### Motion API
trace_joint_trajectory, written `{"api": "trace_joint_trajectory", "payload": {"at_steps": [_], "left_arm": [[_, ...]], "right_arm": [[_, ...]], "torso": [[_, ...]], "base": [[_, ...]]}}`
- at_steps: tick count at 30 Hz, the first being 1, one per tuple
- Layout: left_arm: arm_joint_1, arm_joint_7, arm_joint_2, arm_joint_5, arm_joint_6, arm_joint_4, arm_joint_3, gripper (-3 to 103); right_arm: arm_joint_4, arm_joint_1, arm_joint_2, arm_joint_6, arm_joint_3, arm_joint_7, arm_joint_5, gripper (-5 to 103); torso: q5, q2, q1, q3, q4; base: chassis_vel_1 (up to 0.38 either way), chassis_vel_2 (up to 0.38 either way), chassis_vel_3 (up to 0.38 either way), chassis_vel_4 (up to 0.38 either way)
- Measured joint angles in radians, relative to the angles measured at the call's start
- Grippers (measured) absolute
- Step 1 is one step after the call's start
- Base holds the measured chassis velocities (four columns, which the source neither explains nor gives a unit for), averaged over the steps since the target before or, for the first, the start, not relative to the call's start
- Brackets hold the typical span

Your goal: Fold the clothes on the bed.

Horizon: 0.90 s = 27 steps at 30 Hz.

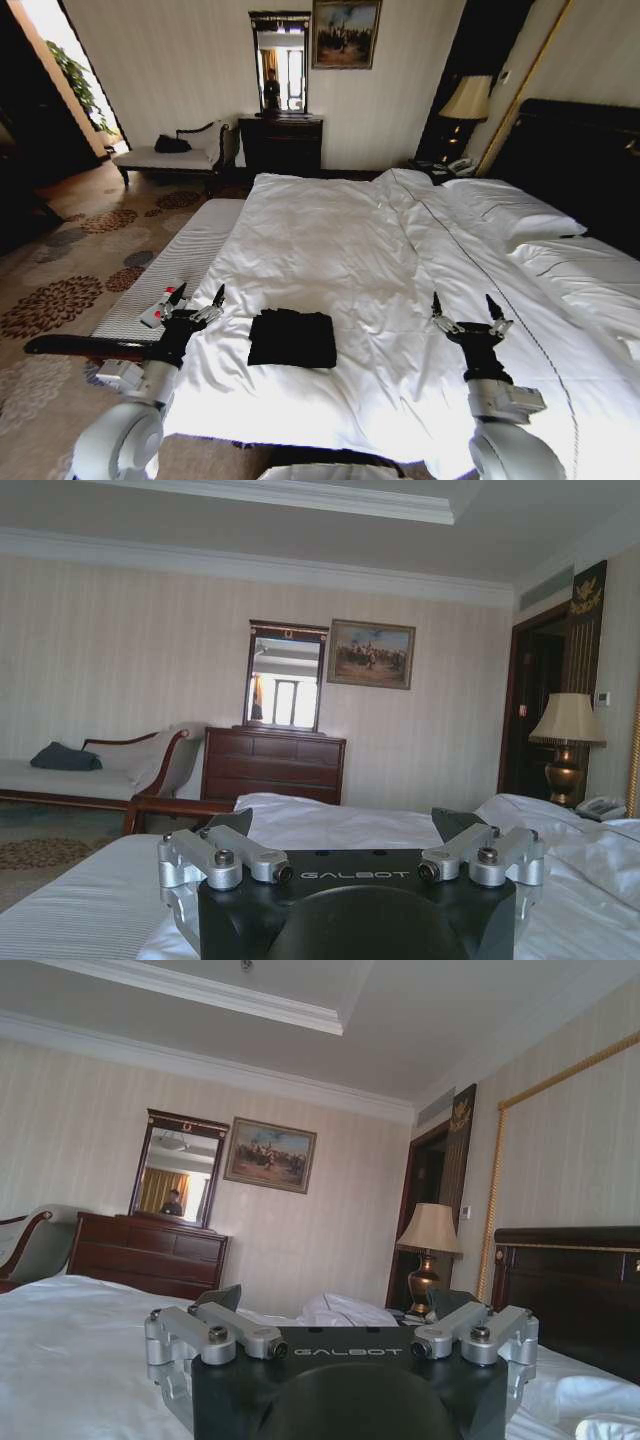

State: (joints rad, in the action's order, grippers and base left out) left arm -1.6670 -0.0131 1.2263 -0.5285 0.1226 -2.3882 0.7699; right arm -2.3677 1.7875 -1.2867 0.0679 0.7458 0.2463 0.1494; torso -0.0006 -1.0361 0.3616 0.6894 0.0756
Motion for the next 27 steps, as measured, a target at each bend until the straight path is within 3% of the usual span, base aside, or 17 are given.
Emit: {"api": "trace_joint_trajectory", "payload": {"at_steps": [27], "left_arm": [[0.001, 0.002, -0.001, -0.001, 0.001, 0.002, 0.001, 100]], "right_arm": [[0.003, -0.003, 0.001, 0.002, -0.002, 0.0, 0.001, 100]], "torso": [[0.0, 0.0, 0.0, 0.0, 0.0]], "base": [[0.0, 0.0, 0.0, 0.0]]}}
